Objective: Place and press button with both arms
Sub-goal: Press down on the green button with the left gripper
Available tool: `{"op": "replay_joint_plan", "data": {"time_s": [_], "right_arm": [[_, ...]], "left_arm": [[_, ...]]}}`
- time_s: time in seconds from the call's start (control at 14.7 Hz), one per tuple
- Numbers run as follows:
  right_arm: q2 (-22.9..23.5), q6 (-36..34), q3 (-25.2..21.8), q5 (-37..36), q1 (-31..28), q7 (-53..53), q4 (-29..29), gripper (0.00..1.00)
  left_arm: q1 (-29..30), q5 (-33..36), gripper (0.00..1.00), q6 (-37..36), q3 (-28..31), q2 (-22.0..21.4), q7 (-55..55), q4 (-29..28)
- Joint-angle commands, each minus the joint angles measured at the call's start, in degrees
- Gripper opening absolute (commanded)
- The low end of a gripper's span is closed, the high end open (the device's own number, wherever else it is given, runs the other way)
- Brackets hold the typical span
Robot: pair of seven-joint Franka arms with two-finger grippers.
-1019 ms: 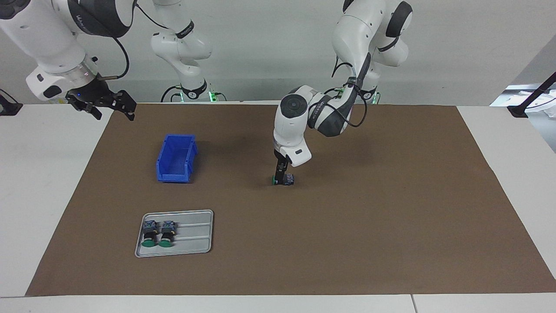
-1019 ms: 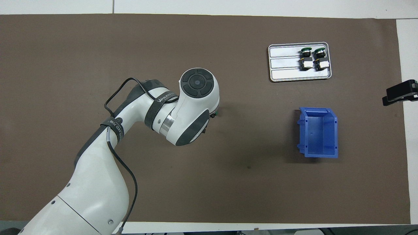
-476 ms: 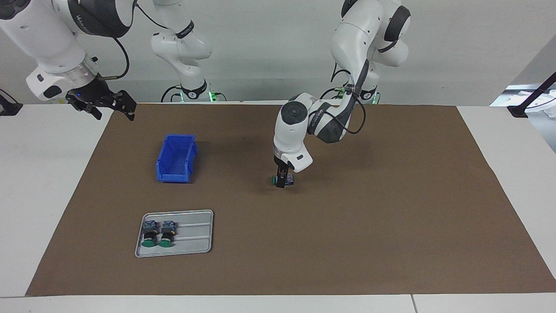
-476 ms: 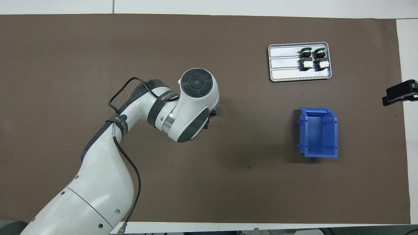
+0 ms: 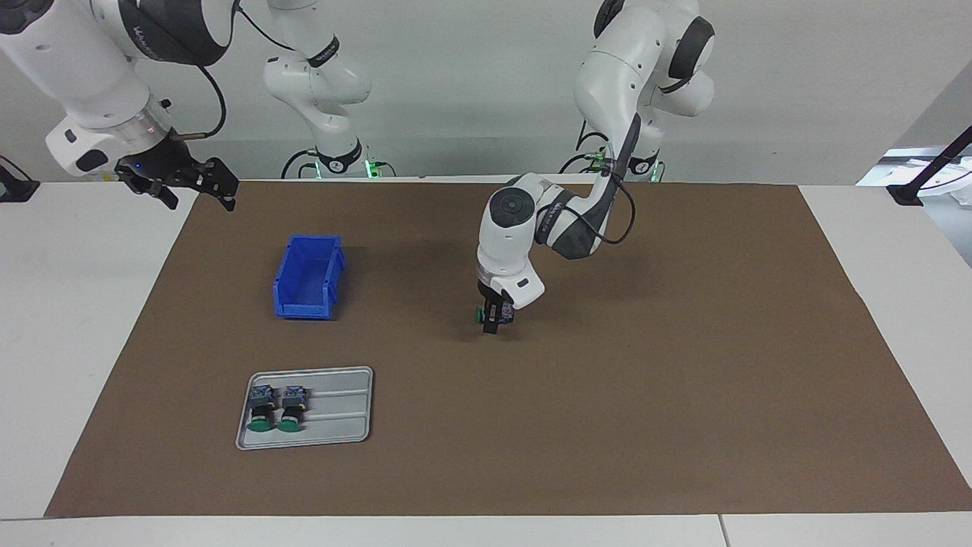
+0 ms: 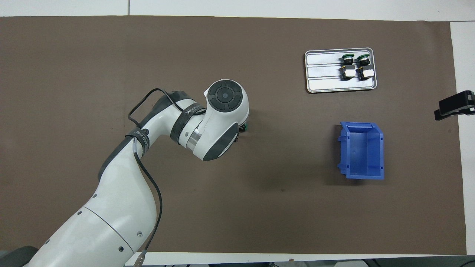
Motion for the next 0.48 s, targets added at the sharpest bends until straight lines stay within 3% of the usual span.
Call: {"op": "replay_joint_plan", "data": {"time_s": [0.0, 0.41], "right_arm": [[-1.49, 0.5, -0.15, 0.74, -0.06, -1.0, -1.74, 0.98], [-1.49, 0.5, -0.15, 0.74, -0.06, -1.0, -1.74, 0.98]], "left_arm": [[-0.85, 0.4, 0.52, 0.64, 0.86, 0.35, -1.04, 0.61], [-0.94, 0.41, 0.5, 2.31, 0.78, 0.35, -0.96, -0.35]]}}
